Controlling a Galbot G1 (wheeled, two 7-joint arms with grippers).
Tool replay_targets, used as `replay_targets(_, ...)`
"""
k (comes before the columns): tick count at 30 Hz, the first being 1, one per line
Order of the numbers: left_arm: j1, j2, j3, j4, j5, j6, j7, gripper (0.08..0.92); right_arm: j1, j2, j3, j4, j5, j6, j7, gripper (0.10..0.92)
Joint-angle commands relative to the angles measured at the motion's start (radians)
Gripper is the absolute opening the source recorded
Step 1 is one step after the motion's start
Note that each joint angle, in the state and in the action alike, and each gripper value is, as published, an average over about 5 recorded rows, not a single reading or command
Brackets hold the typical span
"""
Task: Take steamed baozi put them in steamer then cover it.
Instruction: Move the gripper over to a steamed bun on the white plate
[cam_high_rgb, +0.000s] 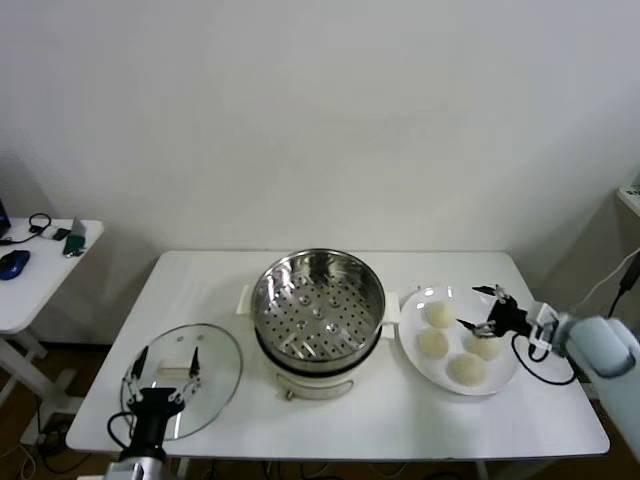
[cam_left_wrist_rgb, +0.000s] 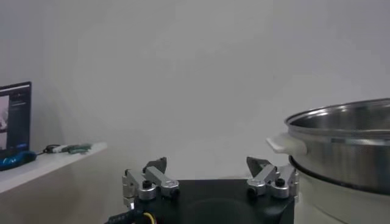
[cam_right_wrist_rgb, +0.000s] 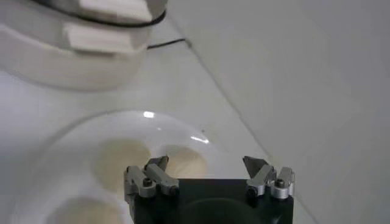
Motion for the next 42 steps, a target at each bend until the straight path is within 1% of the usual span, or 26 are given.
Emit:
replay_targets(1,0.006,0.002,0.003,-0.009,0.003,0.009,-0.01,0.823,0.476,-0.123,-0.466,-0.176,-0.085,0.002,-0.232,0.823)
replay_targets(6,0.011,0.005,-0.006,-0.004,0.002,0.007,-0.015,0.823,0.758,-0.032,-0.829,-0.317,-0.083,0.037,-0.293,0.823)
replay_targets(9,0.014,0.007,-0.008,0.001,-0.001,0.006,-0.018,0.823,0.844,0.037,-0.956,-0.385,-0.069,0.044,-0.311,0.823)
replay_targets(12,0.014,0.009,-0.011,0.006,-0.002,0.006,-0.021,0.823,0.878,0.113,-1.014,-0.449,-0.062,0.05,-0.323,0.823)
replay_targets(19,0.007,0.018,-0.019,0.011,-0.032,0.021,-0.038,0.823,0.876,0.275,-1.053,-0.601,-0.064,0.063,-0.328,0.823)
replay_targets(24,0.002,0.024,-0.034,0.016,-0.037,0.03,-0.042,0.823,0.855,0.346,-1.044,-0.67,-0.069,0.073,-0.323,0.823)
replay_targets(31,0.0,0.027,-0.044,0.024,-0.038,0.033,-0.044,0.823,0.823,0.391,-1.032,-0.71,-0.079,0.081,-0.321,0.823)
replay_targets(42,-0.003,0.026,-0.061,0.026,-0.038,0.043,-0.052,0.823,0.783,0.419,-1.024,-0.728,-0.104,0.091,-0.325,0.823)
